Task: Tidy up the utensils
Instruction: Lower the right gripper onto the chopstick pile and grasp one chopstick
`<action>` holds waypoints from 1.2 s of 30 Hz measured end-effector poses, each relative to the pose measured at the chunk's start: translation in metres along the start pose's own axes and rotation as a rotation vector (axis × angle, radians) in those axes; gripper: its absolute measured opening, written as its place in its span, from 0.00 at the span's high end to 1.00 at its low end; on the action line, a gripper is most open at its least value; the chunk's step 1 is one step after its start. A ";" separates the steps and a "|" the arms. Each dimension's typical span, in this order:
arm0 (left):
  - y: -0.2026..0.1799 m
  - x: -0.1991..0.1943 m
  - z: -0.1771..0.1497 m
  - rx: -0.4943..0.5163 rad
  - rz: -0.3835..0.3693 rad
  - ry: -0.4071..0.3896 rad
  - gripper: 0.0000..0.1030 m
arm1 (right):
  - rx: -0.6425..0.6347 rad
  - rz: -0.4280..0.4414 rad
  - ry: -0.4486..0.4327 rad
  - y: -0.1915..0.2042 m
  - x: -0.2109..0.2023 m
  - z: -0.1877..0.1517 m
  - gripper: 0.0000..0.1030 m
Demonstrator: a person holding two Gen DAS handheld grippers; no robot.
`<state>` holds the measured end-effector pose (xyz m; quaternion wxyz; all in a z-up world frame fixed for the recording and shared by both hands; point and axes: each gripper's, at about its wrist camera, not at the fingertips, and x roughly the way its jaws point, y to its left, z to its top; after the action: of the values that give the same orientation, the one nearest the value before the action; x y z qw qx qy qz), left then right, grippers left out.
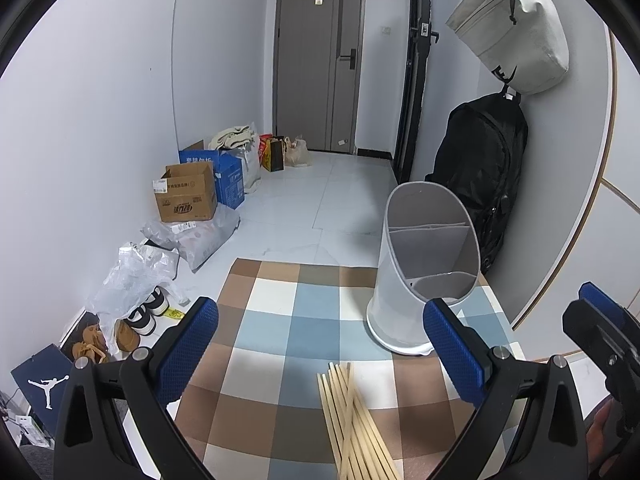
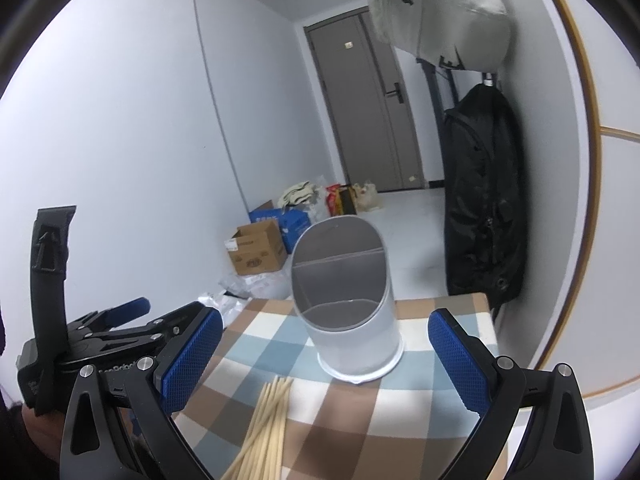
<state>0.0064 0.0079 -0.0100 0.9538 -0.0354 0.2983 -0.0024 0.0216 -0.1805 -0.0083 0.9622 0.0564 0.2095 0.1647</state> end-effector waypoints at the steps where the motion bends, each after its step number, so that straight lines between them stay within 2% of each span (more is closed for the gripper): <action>1: 0.001 0.001 0.000 -0.003 -0.001 0.006 0.03 | 0.000 0.007 0.008 0.001 0.001 -0.001 0.00; 6: 0.014 0.008 0.000 -0.036 -0.011 0.060 0.03 | -0.006 0.021 0.061 0.004 0.014 -0.005 0.00; 11: 0.033 0.017 0.002 -0.091 -0.007 0.111 0.03 | -0.010 0.047 0.151 0.008 0.034 -0.014 0.06; 13: 0.045 0.021 0.002 -0.130 -0.015 0.129 0.03 | -0.004 0.064 0.198 0.009 0.043 -0.018 0.14; 17: 0.066 0.027 0.003 -0.198 -0.012 0.153 0.03 | 0.037 0.102 0.310 0.010 0.065 -0.032 0.20; 21: 0.083 0.033 0.004 -0.254 0.001 0.171 0.03 | 0.078 0.135 0.421 0.013 0.089 -0.044 0.30; 27: 0.100 0.041 0.003 -0.313 -0.007 0.205 0.03 | 0.122 0.163 0.531 0.028 0.123 -0.057 0.35; 29: 0.105 0.043 0.004 -0.329 -0.014 0.214 0.03 | 0.134 0.151 0.567 0.031 0.136 -0.061 0.40; 30: 0.107 0.044 0.004 -0.341 -0.017 0.221 0.03 | 0.136 0.144 0.586 0.034 0.143 -0.063 0.45; 35: 0.118 0.046 0.006 -0.419 -0.051 0.245 0.03 | 0.113 0.106 0.647 0.042 0.173 -0.073 0.53; 36: 0.119 0.045 0.007 -0.423 -0.051 0.241 0.03 | 0.108 0.091 0.661 0.042 0.177 -0.074 0.59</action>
<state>0.0460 0.1260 -0.0380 0.8824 -0.2411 0.4028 0.0320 0.1303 -0.0775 -0.1356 0.8294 0.0603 0.5161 0.2053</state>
